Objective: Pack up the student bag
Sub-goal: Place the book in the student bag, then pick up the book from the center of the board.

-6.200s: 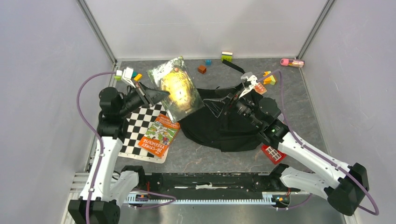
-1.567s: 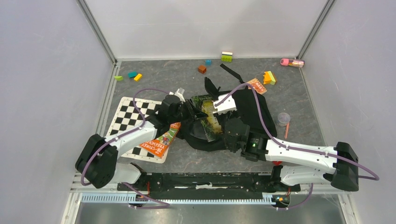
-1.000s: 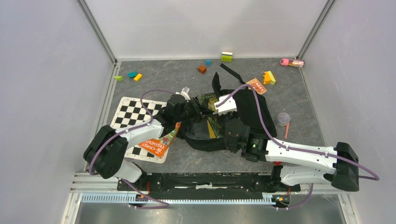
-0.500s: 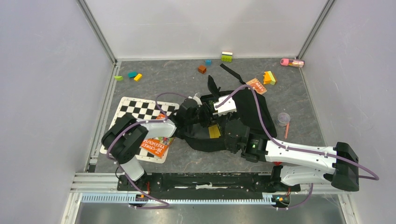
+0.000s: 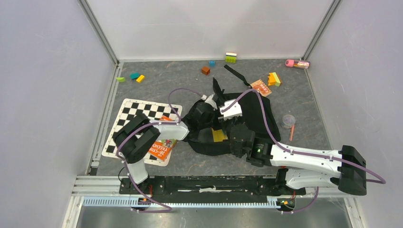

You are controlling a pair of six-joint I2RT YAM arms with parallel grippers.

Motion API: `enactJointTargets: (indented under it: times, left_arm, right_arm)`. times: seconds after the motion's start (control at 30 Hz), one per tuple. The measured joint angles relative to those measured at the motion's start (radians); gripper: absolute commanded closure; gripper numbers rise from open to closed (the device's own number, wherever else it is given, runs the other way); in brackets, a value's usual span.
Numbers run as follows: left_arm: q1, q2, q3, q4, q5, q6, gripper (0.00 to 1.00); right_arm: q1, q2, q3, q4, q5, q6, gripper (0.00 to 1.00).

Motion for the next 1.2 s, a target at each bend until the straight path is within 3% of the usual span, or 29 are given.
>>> enactJointTargets:
  times: [0.07,0.2,0.43,0.63,0.77,0.97,1.2]
  left_arm:
    - [-0.004,-0.045,-0.011,-0.03,-0.028,0.073,0.07]
    - [-0.004,-0.158,-0.042,-0.149,-0.13,0.225,0.01]
    - [-0.003,-0.455,-0.183,-0.371,-0.37,0.393,0.0]
    - [0.019,-0.68,-0.183,-0.727,-0.631,0.422,0.0]
    - [0.14,-0.72,-0.174,-0.918,-0.692,0.42,0.0]
    - [0.471,-0.835,-0.259,-1.003,-0.611,0.407,0.0]
    - [0.61,-0.974,-0.34,-1.043,-0.577,0.35,0.0]
  right_arm:
    - [0.0,-0.013,-0.018,0.004,0.0,0.008,1.0]
    - [0.0,-0.047,-0.046,0.012,0.003,0.024,1.0]
    - [0.0,-0.07,-0.064,0.005,0.003,0.043,1.0]
    - [0.0,-0.094,-0.075,-0.002,0.003,0.054,1.0]
    - [0.0,-0.099,-0.084,-0.002,0.002,0.066,1.0]
    - [0.0,-0.099,-0.091,-0.009,-0.007,0.073,1.0]
    - [-0.002,-0.104,-0.128,-0.071,0.003,0.155,1.0]
